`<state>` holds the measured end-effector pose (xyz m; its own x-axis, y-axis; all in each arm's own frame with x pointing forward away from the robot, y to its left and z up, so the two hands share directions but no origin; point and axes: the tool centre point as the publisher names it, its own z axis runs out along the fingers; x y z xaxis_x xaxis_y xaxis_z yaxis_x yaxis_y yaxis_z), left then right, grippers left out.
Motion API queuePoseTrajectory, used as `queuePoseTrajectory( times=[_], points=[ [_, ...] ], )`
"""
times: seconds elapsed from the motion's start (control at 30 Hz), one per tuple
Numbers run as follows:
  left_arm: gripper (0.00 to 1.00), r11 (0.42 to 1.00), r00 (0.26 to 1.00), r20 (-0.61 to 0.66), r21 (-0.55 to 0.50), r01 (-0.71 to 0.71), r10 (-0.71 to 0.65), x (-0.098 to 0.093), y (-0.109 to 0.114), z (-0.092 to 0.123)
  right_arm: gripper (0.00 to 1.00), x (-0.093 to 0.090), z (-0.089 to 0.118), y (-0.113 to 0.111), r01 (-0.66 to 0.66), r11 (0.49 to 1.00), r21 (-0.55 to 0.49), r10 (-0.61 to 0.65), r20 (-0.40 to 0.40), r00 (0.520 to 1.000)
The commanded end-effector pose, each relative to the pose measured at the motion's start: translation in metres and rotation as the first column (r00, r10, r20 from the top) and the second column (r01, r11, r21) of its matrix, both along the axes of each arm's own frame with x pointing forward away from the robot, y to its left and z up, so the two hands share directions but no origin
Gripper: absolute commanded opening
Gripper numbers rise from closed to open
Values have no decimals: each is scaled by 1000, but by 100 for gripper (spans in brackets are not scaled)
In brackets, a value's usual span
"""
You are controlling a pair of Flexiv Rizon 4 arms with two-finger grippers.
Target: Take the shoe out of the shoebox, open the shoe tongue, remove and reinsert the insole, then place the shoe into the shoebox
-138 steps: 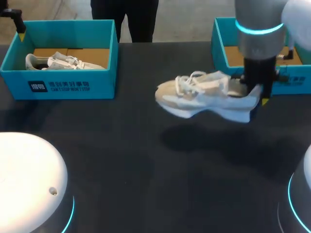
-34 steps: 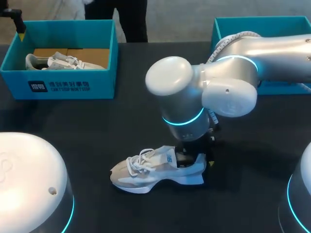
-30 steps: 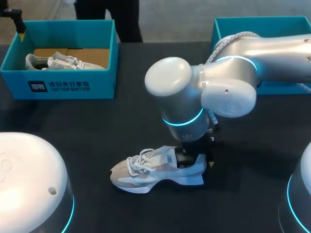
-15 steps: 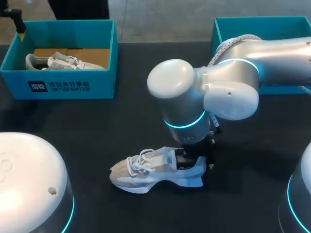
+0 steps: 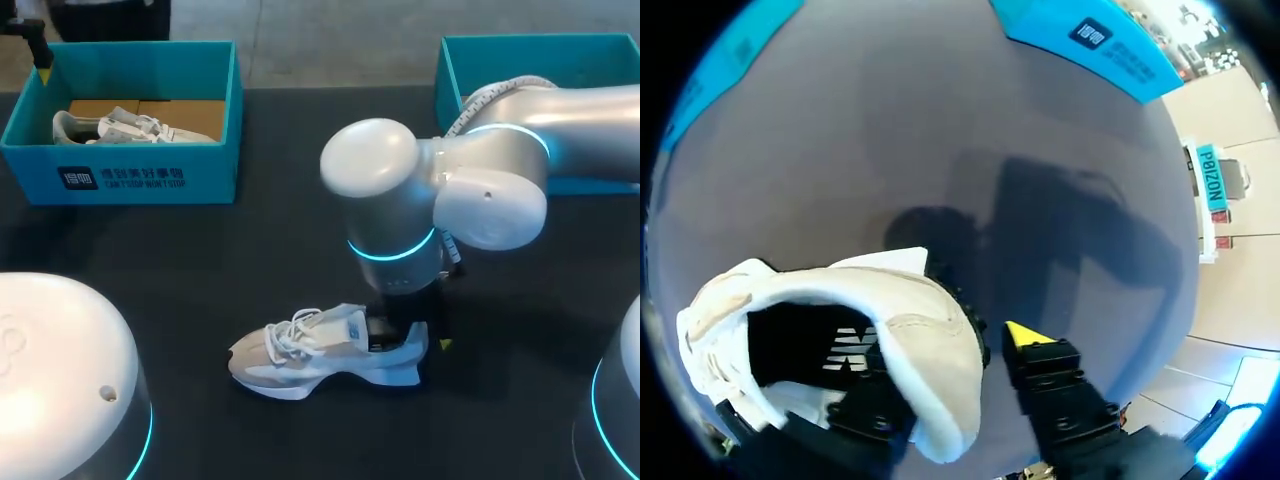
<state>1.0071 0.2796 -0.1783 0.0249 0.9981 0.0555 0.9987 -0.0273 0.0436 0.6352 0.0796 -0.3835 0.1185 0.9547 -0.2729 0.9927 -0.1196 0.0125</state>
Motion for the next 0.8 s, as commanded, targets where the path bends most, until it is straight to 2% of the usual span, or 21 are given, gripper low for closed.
queuePoseTrajectory(
  times=[0.03,0.47,0.8],
  points=[
    [100,1000,1000,2,1,1,-1,-1,0,0,100,-4,3,1,366,930,15,-366,112,924],
    [100,1000,1000,2,1,1,-1,-1,0,0,100,-3,35,-7,389,918,74,-393,55,918],
    [100,1000,1000,2,1,1,-1,-1,0,0,100,-6,65,-28,351,923,159,-355,-6,935]
  ],
)
